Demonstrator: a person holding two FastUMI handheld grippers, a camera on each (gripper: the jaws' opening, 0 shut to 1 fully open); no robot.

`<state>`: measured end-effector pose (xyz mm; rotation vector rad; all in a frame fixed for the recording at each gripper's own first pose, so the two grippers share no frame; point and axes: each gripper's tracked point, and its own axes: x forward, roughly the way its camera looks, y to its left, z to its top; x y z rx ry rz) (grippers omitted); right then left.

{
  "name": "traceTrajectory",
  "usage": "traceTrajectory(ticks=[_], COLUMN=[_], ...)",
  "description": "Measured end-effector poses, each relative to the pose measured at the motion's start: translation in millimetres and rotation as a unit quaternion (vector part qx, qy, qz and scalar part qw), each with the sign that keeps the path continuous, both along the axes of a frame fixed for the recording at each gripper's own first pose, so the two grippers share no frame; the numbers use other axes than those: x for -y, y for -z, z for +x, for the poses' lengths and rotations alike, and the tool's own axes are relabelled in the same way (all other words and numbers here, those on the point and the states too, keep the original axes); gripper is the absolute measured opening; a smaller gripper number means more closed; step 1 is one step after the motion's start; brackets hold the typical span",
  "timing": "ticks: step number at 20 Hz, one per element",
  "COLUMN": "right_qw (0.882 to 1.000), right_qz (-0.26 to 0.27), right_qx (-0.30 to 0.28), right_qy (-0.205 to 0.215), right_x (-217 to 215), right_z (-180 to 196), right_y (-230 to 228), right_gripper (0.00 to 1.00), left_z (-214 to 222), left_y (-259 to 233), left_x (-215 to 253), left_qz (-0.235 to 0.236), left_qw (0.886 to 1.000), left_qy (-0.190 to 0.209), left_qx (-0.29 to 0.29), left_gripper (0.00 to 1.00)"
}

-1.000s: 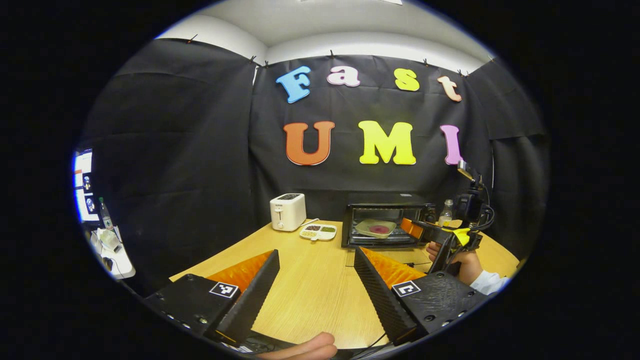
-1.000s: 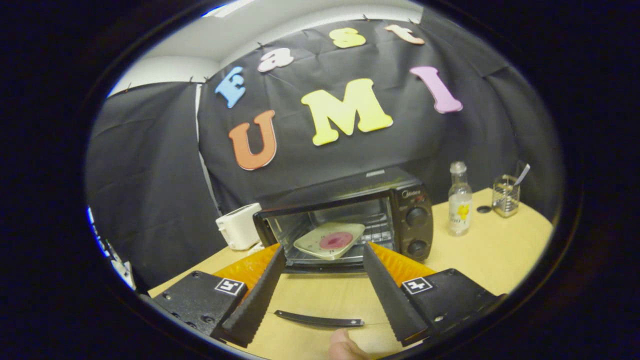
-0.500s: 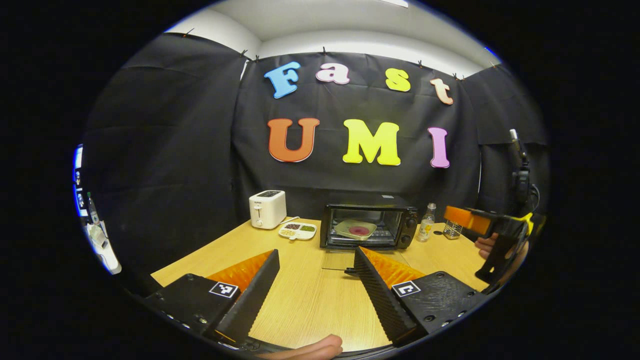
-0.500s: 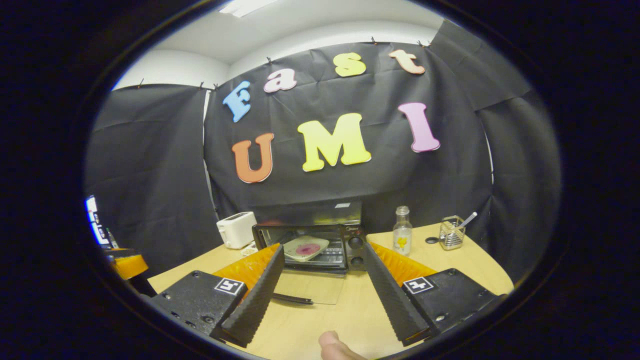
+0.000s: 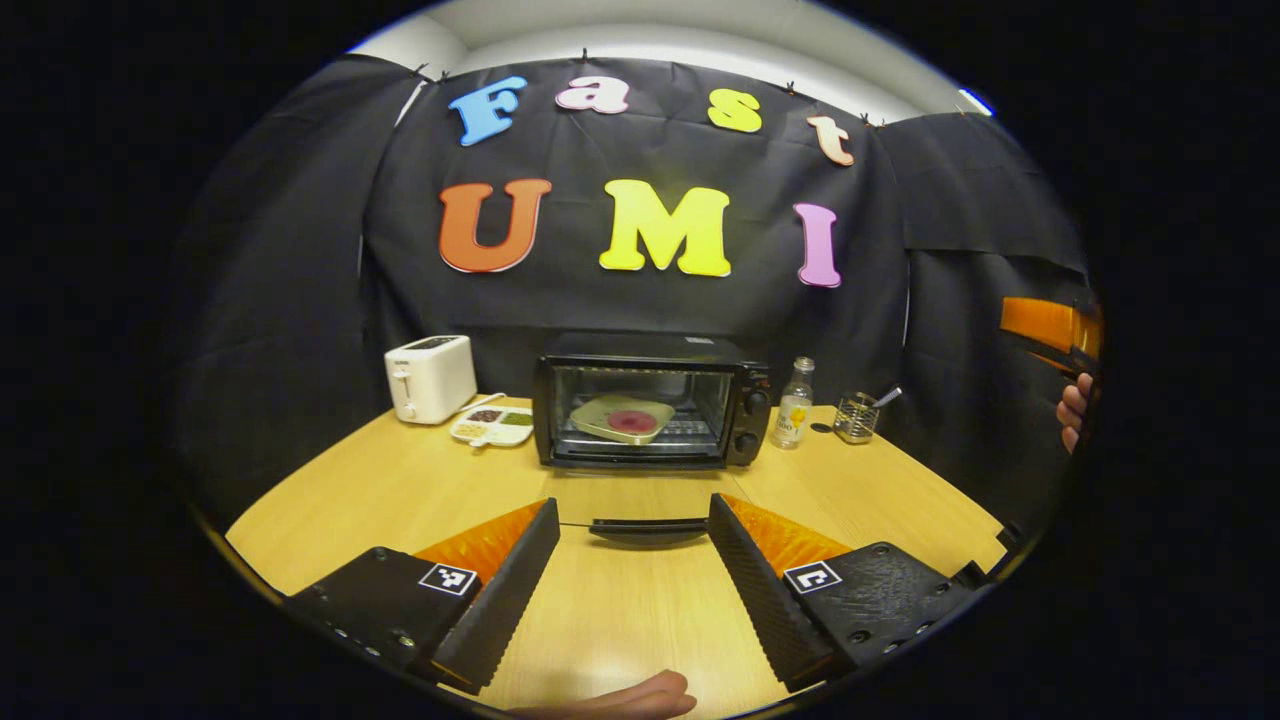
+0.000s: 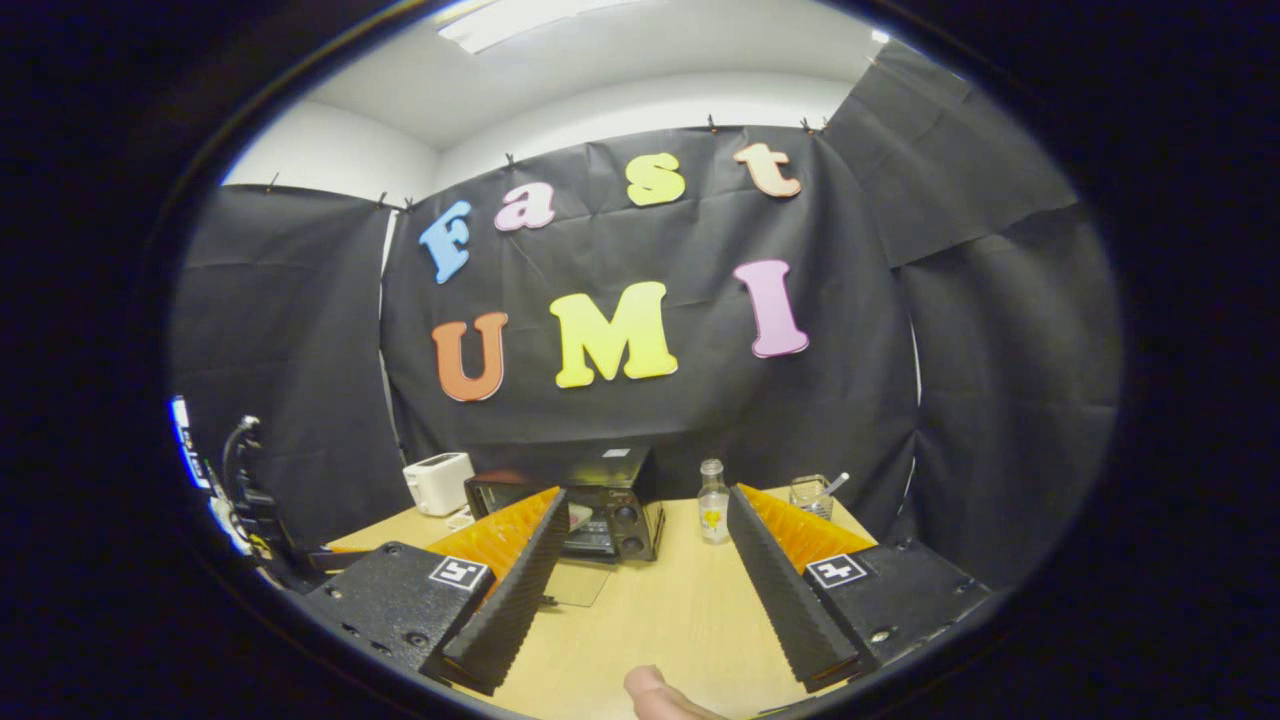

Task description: Open the electric oven with the left hand, put the food in, and close the electric oven.

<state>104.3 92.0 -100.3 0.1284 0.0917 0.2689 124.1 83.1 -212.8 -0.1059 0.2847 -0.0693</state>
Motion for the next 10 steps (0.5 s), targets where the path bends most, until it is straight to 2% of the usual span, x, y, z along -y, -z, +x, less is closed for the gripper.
traceTrajectory(ticks=[1,4,5,8,9,10], right_qw=[1.000,1.000,1.000,1.000,1.000,1.000], right_qz=[0.002,-0.003,-0.007,-0.006,-0.002,0.002], right_qx=[0.006,0.023,0.022,0.015,0.014,0.016], right_qy=[0.004,0.018,0.020,0.025,0.023,0.020], right_x=[6.5,29.3,34.2,43.0,44.3,43.5], right_z=[-1.8,-2.6,-3.0,2.7,3.7,5.8], right_y=[-2.3,-2.8,-1.3,3.4,3.3,2.9], right_gripper=[1.00,1.00,0.96,0.96,1.00,1.00], left_z=[9.6,39.2,46.3,61.7,65.8,70.5], left_y=[15.3,54.3,66.6,98.0,107.2,116.3], left_x=[7.5,20.1,24.6,32.8,34.0,34.1], left_qz=[-0.002,-0.011,-0.017,-0.020,-0.019,-0.016], left_qw=[1.000,0.998,0.997,0.992,0.990,0.988], left_qy=[0.010,0.021,0.021,0.020,0.019,0.017], left_qx=[-0.013,-0.054,-0.069,-0.123,-0.140,-0.151], left_gripper=[0.95,0.96,0.96,0.96,0.96,0.96])
